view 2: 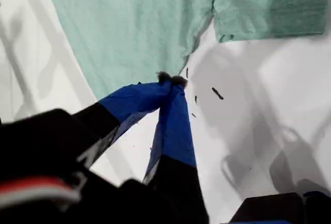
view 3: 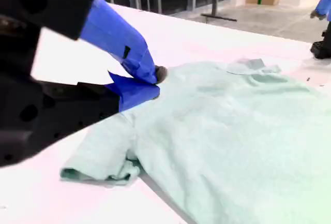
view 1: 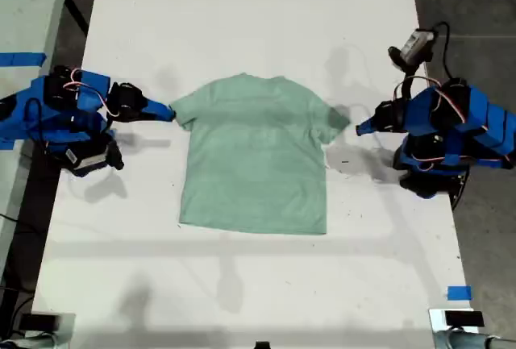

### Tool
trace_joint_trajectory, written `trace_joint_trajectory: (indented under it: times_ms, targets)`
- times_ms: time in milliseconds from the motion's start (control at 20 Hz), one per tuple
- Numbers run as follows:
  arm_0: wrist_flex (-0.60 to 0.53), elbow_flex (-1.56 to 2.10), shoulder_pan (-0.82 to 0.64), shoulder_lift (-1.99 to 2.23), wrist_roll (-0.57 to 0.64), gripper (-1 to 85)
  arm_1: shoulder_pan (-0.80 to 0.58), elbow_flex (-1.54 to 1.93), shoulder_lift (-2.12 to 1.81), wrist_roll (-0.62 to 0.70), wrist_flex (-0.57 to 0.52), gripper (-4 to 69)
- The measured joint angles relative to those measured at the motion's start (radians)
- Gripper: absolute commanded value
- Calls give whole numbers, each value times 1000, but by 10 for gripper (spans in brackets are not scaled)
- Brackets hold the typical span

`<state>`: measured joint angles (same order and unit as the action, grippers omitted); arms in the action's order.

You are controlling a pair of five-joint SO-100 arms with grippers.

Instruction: Fold tshirt

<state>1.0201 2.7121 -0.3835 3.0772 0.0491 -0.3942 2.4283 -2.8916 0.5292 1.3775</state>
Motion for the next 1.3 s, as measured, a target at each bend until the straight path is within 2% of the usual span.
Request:
trace_joint_trajectory:
  times_ms: [200, 350, 650, 700, 750, 900, 950, 1100, 1300]
  targets:
    - [152, -327, -147, -319, 179, 1, -132, -367, 341, 189, 135, -6]
    - [334, -581, -268, -572, 342, 1, -219, -606, 549, 308, 236, -6]
    - [548, -913, -426, -905, 554, 1, -296, -882, 819, 431, 279, -6]
    - [557, -927, -431, -917, 566, 1, -298, -899, 842, 437, 279, 2]
    - [558, -931, -431, -920, 571, 1, -301, -902, 850, 446, 279, 46]
    - [558, -931, -431, -923, 571, 1, -304, -902, 850, 485, 279, 263]
    - [558, -931, -431, -923, 571, 1, -310, -902, 850, 499, 279, 313]
    - [549, -905, -431, -922, 571, 1, -347, -785, 848, 543, 252, 348]
    - [517, -841, -431, -902, 571, 1, -440, -462, 792, 575, 44, 346]
